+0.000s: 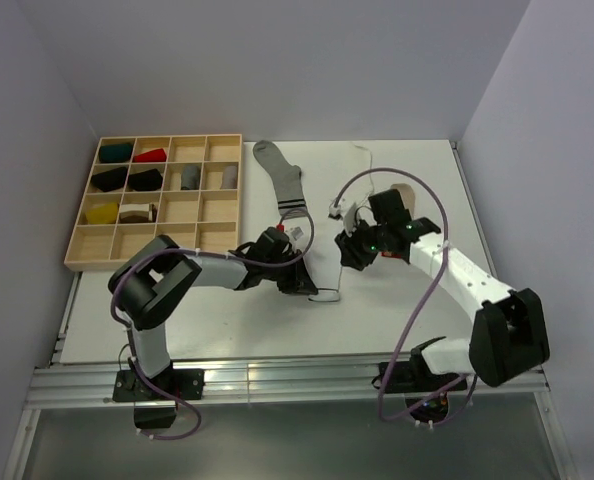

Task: Roll the socks
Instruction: Roll the sock at the center of the board.

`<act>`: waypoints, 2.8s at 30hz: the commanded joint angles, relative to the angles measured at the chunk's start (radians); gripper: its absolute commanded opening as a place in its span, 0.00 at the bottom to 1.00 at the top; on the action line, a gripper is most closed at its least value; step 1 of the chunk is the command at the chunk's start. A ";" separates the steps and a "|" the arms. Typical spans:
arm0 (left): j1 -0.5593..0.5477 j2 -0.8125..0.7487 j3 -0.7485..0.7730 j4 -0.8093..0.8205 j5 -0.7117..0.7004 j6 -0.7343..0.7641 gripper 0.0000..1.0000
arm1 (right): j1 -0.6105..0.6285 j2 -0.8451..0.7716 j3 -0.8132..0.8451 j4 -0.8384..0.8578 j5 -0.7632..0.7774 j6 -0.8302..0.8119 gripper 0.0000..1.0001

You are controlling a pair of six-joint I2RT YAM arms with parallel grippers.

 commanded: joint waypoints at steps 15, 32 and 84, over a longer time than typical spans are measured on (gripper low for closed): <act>0.045 0.121 0.049 -0.225 0.199 -0.122 0.01 | 0.382 -0.241 -0.386 0.299 0.206 -0.242 0.46; 0.050 0.140 0.071 -0.225 0.222 -0.122 0.00 | 0.537 -0.138 -0.447 0.377 0.307 -0.259 0.43; -0.007 -0.204 -0.038 0.118 -0.147 0.198 0.35 | -0.037 0.744 0.313 -0.681 -0.458 -0.613 0.12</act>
